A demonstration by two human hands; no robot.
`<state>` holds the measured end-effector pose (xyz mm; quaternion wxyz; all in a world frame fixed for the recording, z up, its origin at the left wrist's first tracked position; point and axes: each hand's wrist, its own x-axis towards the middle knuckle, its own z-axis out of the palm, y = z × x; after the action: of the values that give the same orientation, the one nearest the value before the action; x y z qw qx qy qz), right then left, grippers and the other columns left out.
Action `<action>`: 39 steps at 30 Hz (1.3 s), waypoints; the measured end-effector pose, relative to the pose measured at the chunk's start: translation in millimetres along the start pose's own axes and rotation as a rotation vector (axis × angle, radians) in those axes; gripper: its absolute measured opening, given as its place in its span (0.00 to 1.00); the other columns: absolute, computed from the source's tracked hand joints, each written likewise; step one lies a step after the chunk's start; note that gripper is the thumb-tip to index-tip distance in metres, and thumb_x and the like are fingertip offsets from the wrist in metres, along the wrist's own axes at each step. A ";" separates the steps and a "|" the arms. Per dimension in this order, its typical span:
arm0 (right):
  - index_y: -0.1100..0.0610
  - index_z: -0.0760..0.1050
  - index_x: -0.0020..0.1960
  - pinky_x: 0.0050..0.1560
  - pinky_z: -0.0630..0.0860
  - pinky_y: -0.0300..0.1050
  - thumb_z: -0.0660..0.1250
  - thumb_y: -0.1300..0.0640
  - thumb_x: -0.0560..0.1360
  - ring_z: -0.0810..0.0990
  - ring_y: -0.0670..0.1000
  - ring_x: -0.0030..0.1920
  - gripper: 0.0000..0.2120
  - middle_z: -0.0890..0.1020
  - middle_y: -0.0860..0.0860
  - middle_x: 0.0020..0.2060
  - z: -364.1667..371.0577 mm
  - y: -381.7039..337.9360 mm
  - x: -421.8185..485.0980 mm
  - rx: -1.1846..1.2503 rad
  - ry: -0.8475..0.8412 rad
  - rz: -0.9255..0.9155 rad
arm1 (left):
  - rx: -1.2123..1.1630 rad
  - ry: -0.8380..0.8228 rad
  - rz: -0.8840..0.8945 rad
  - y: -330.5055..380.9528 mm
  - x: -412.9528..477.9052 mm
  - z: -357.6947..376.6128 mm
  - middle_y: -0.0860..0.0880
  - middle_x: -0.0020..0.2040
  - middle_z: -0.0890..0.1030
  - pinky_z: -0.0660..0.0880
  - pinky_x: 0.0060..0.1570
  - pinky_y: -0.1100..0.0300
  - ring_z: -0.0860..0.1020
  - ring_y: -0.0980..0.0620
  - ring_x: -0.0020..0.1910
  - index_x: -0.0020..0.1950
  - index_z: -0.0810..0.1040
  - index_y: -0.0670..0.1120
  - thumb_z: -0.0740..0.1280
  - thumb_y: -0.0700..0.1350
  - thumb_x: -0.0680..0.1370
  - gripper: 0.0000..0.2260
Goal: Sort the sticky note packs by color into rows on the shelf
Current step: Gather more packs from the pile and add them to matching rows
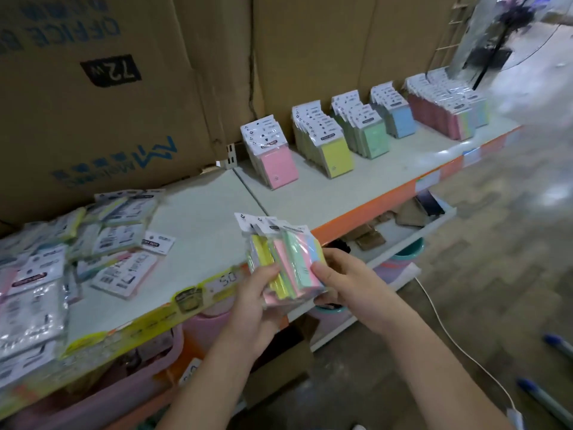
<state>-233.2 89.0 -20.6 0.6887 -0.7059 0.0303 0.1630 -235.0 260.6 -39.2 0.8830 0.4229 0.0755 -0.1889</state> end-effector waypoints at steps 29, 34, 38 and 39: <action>0.57 0.78 0.53 0.46 0.80 0.49 0.68 0.49 0.79 0.83 0.48 0.42 0.12 0.86 0.55 0.44 -356.7 -10.0 55.5 -0.020 0.367 -0.026 | 0.042 -0.018 -0.081 -126.3 187.0 218.1 0.37 0.56 0.83 0.79 0.53 0.40 0.83 0.38 0.55 0.66 0.75 0.40 0.70 0.41 0.69 0.25; 0.54 0.78 0.52 0.36 0.77 0.39 0.69 0.43 0.74 0.83 0.44 0.38 0.15 0.85 0.44 0.38 -385.1 -27.2 86.2 -0.110 0.337 -0.046 | 0.039 -0.058 -0.122 -125.2 243.3 250.6 0.38 0.58 0.83 0.81 0.52 0.45 0.82 0.39 0.57 0.65 0.77 0.41 0.76 0.46 0.69 0.26; 0.56 0.78 0.51 0.34 0.77 0.36 0.70 0.44 0.72 0.83 0.43 0.38 0.16 0.85 0.45 0.37 -409.8 -29.4 107.6 -0.076 0.390 -0.038 | 0.082 -0.057 -0.177 -129.7 282.0 271.6 0.40 0.57 0.84 0.82 0.52 0.45 0.83 0.39 0.55 0.65 0.78 0.43 0.71 0.49 0.71 0.23; 0.56 0.78 0.50 0.34 0.77 0.37 0.70 0.45 0.74 0.83 0.43 0.37 0.14 0.85 0.44 0.36 -416.9 -29.0 112.4 -0.072 0.395 -0.036 | 0.080 -0.063 -0.199 -131.2 289.3 276.3 0.40 0.57 0.84 0.82 0.51 0.45 0.83 0.39 0.54 0.65 0.77 0.43 0.71 0.50 0.71 0.23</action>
<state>-40.7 -298.6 -24.0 0.6464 -0.7488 0.1464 0.0101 -29.1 -106.6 -44.0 0.8441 0.4422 0.0817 -0.2920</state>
